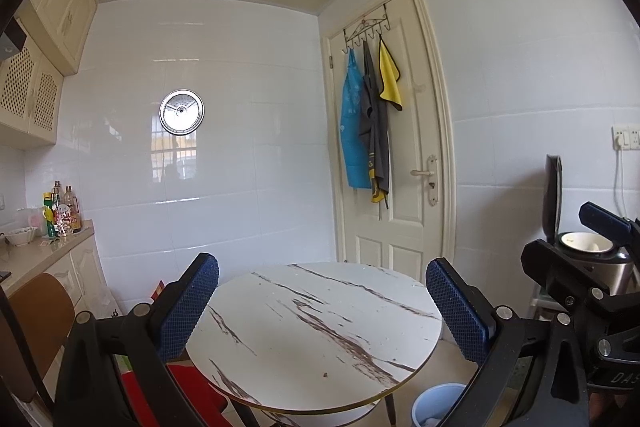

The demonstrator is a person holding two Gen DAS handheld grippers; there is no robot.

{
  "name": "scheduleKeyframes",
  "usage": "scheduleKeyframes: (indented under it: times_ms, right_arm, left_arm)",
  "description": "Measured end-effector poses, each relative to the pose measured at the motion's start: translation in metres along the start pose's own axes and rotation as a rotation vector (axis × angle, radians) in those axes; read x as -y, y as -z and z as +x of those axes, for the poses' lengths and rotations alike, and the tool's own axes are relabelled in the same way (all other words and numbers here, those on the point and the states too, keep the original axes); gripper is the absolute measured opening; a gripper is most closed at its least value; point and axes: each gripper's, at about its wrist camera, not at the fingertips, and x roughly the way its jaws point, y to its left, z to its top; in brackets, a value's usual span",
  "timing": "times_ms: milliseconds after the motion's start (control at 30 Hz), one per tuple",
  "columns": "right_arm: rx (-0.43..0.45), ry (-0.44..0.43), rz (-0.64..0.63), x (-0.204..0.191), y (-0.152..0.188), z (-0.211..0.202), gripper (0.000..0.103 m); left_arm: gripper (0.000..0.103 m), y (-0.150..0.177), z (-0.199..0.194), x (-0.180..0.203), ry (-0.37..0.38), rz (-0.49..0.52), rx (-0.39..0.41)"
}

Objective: Collect trash

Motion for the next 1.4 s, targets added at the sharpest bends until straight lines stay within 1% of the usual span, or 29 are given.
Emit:
scheduleKeyframes:
  times_ms: [800, 1400]
  right_arm:
    - [-0.003, -0.006, 0.007, -0.003, 0.002, -0.003, 0.103]
    - [-0.003, -0.006, 0.01, -0.004, 0.002, -0.003, 0.103]
  left_arm:
    - [0.102, -0.005, 0.007, -0.023, 0.011, -0.006, -0.004]
    - [0.102, -0.006, 0.008, -0.029, 0.011, -0.005, 0.0]
